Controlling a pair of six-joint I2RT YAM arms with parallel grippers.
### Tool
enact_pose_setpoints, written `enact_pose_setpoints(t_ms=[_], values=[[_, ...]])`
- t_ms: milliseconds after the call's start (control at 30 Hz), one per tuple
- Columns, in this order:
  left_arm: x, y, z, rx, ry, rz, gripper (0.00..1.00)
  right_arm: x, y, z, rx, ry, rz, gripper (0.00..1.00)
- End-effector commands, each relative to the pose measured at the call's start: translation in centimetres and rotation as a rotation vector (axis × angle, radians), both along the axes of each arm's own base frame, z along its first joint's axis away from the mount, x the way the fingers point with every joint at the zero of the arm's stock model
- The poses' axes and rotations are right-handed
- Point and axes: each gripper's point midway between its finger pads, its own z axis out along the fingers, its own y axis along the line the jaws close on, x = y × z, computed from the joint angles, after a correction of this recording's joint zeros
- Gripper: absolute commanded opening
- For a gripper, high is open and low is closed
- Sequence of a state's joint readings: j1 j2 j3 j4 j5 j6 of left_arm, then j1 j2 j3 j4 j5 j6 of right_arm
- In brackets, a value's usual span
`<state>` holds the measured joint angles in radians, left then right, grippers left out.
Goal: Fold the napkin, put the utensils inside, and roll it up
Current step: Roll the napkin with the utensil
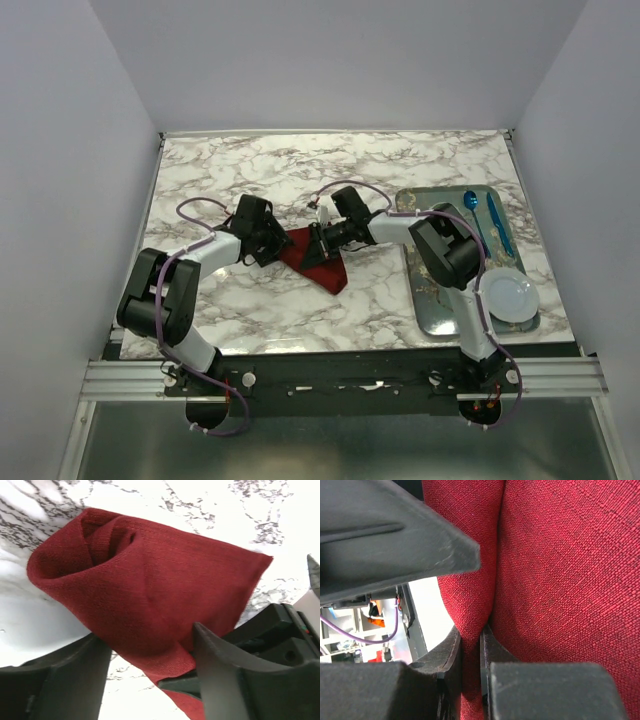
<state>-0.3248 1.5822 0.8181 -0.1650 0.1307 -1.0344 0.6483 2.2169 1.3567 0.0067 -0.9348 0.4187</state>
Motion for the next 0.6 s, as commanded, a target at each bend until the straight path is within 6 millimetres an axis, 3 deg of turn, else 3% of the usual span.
enact_pose_setpoints(t_ms=[0,133,233,367,433,567], values=[[-0.2,0.5,-0.8,0.039,-0.01,0.002,0.59,-1.7,-1.1,-3.3,-0.101,0.042,0.019,0.12],[-0.9,0.7,-1.1,0.043,0.001,-0.004,0.5,-1.0,-1.8,-3.3,-0.162,-0.032,-0.013,0.16],[-1.2,0.6,-1.0,0.028,0.005,-0.006,0.45,-0.1,-2.3,-2.5,-0.225,-0.125,-0.046,0.27],[-1.1,0.4,-0.8,0.023,0.0,-0.011,0.43,0.7,-2.4,-0.9,-0.332,-0.29,-0.082,0.47],[-1.2,0.4,-0.7,0.025,0.005,-0.013,0.43,0.8,-2.4,0.7,-0.362,-0.373,-0.095,0.55],[-1.3,0.2,-0.6,0.017,0.007,-0.019,0.43,1.2,-2.4,3.1,-0.472,-0.587,-0.158,0.81]])
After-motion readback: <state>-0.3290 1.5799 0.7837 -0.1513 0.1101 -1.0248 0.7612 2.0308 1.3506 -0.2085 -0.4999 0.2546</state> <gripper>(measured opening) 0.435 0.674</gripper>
